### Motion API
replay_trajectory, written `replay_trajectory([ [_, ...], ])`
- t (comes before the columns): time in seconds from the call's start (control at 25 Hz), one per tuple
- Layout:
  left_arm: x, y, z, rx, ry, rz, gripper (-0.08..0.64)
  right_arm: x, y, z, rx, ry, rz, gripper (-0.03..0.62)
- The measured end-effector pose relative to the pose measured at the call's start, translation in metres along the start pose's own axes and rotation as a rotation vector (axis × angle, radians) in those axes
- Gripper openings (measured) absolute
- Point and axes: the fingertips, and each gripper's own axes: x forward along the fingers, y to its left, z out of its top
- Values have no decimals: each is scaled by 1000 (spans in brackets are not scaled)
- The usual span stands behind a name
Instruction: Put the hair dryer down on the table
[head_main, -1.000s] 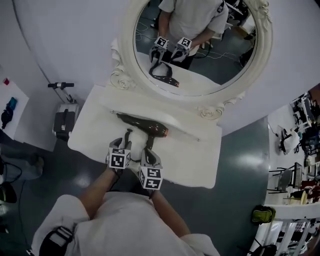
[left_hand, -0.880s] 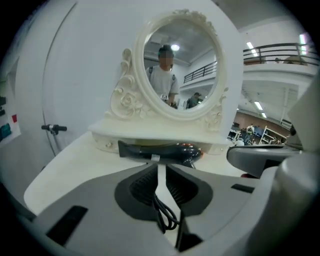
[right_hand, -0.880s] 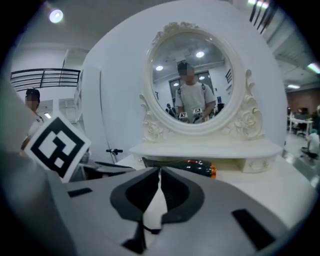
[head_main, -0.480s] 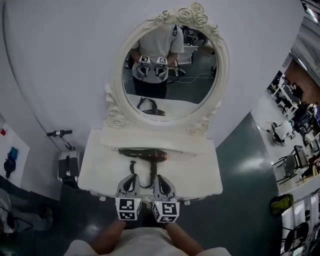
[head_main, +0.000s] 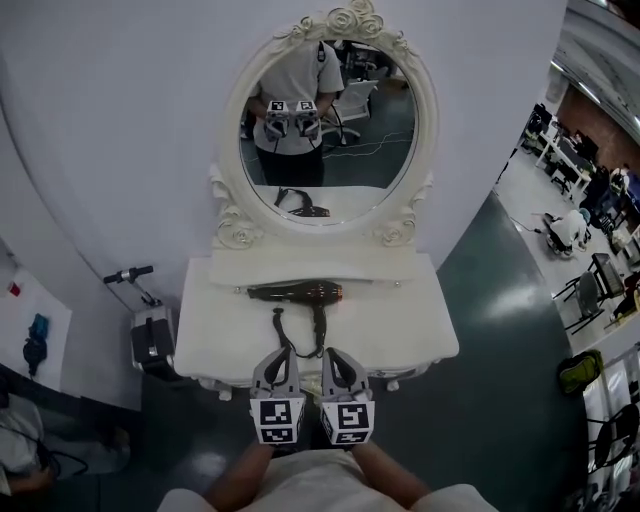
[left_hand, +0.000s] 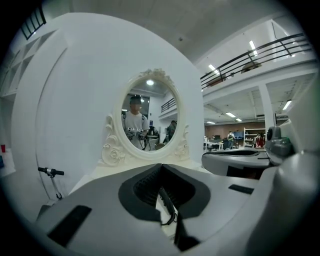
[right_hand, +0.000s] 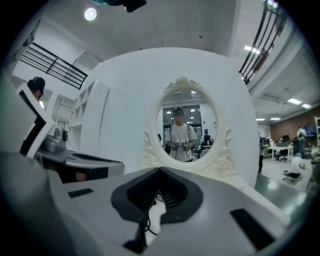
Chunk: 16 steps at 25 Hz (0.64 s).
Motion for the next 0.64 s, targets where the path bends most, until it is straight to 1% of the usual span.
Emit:
replay_trajectory([
  [0.12, -5, -1, 1, 0, -2, 3, 8, -2, 2, 1, -16, 10, -6, 15],
  [0.36, -7, 5, -5, 4, 19, 19, 8, 5, 17, 4, -1, 3, 47, 15],
  [0.64, 17, 14, 6, 6, 5, 37, 8, 28, 7, 8, -3, 4, 58, 15],
])
